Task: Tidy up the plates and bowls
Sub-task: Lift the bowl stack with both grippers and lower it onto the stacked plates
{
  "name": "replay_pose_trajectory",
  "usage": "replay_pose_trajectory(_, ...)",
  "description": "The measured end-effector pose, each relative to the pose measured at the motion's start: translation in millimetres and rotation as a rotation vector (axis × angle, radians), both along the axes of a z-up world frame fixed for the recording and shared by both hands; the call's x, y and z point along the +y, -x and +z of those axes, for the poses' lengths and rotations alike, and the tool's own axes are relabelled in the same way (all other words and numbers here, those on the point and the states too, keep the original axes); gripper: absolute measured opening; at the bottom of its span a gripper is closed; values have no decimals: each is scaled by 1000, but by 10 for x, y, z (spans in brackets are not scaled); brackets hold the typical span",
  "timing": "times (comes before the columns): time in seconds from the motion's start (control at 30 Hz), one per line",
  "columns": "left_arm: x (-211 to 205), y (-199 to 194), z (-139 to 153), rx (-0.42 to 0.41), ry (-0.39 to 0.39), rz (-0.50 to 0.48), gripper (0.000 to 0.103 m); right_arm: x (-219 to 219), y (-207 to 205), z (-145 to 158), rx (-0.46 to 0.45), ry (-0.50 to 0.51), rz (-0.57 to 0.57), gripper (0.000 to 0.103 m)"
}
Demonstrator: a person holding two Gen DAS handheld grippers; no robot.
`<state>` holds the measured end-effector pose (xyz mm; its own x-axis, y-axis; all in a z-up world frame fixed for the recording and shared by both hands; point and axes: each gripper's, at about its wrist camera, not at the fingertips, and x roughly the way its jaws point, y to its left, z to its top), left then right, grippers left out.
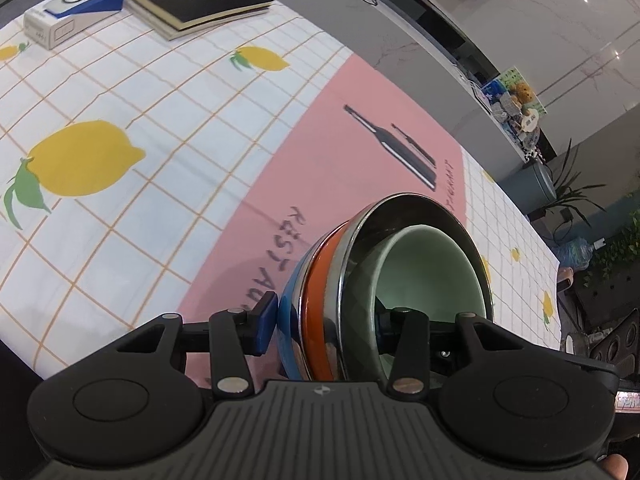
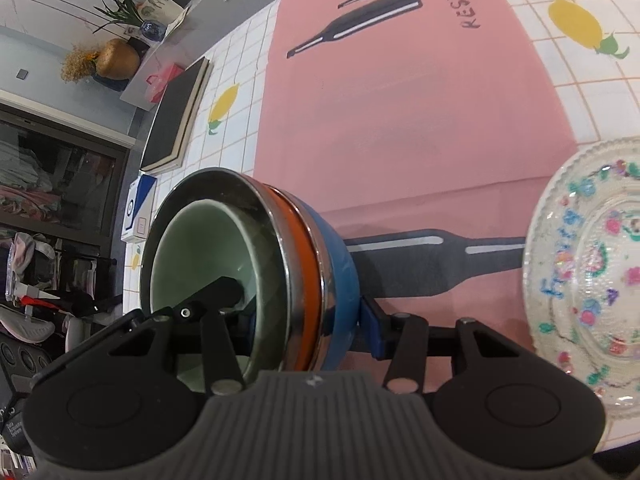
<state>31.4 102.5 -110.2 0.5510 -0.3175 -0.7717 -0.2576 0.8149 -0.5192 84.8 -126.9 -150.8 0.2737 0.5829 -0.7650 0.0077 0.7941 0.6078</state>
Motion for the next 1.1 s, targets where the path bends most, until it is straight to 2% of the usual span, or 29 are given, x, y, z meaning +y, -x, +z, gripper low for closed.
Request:
replay_pose_trajectory(0.2, -247, -25, 115, -2, 5, -40, 50, -265, 36, 141, 5, 6, -5, 48)
replay_pose_trajectory(0.67, -1071, -170, 267, -2, 11, -185, 50, -1154, 201, 341, 13, 16, -110, 48)
replay_pose_trajectory(0.87, -1418, -215, 273, 0, 6, -252, 50, -1537, 299, 362, 10, 13, -159, 48)
replay_pose_trajectory(1.1, -1693, -257, 137, 39, 27, -295, 50, -1833, 355, 284, 36, 34, -198, 48)
